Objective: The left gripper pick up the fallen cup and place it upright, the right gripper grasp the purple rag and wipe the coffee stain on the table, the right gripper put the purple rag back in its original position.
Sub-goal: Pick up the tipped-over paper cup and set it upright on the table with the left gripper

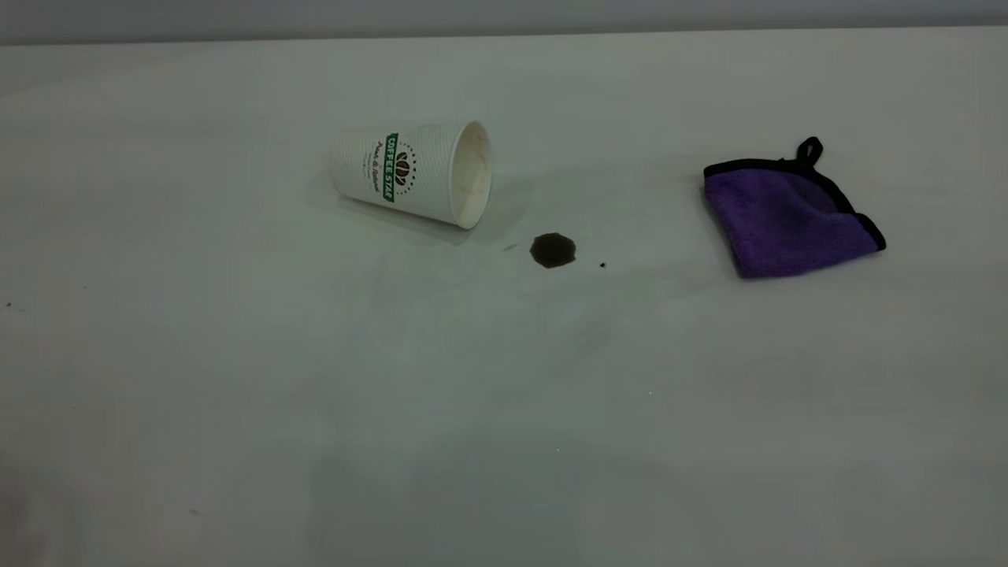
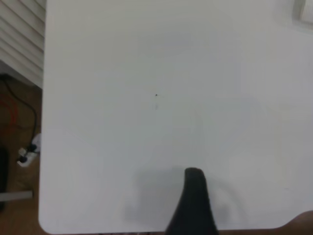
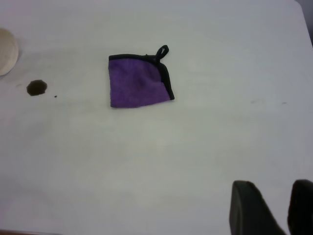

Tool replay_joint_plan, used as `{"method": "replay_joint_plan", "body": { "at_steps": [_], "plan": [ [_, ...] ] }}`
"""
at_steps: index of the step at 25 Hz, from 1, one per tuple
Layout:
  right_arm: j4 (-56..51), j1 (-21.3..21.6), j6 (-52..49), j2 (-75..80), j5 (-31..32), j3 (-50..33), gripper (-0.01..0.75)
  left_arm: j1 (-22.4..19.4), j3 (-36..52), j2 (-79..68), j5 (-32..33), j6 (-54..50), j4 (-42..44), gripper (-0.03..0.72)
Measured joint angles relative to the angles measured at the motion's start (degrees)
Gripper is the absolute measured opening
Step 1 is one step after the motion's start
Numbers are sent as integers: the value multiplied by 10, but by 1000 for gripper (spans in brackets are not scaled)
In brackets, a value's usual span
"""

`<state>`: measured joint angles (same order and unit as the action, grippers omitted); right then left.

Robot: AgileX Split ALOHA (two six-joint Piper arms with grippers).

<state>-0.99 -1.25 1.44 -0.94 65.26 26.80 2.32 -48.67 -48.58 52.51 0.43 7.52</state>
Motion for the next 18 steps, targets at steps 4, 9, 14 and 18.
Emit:
{"method": "replay_joint_plan", "body": {
  "at_steps": [4, 9, 14, 18],
  "plan": [
    [0, 0, 0, 0, 0, 0, 238, 30, -54, -134, -21, -8, 3, 708],
    [0, 0, 0, 0, 0, 0, 238, 138, -149, -298, -31, -84, 86, 708],
    [0, 0, 0, 0, 0, 0, 238, 265, -255, -469, 8, -209, 221, 706],
    [0, 0, 0, 0, 0, 0, 238, 338, -331, -596, 38, -268, 288, 704]
  ]
}}
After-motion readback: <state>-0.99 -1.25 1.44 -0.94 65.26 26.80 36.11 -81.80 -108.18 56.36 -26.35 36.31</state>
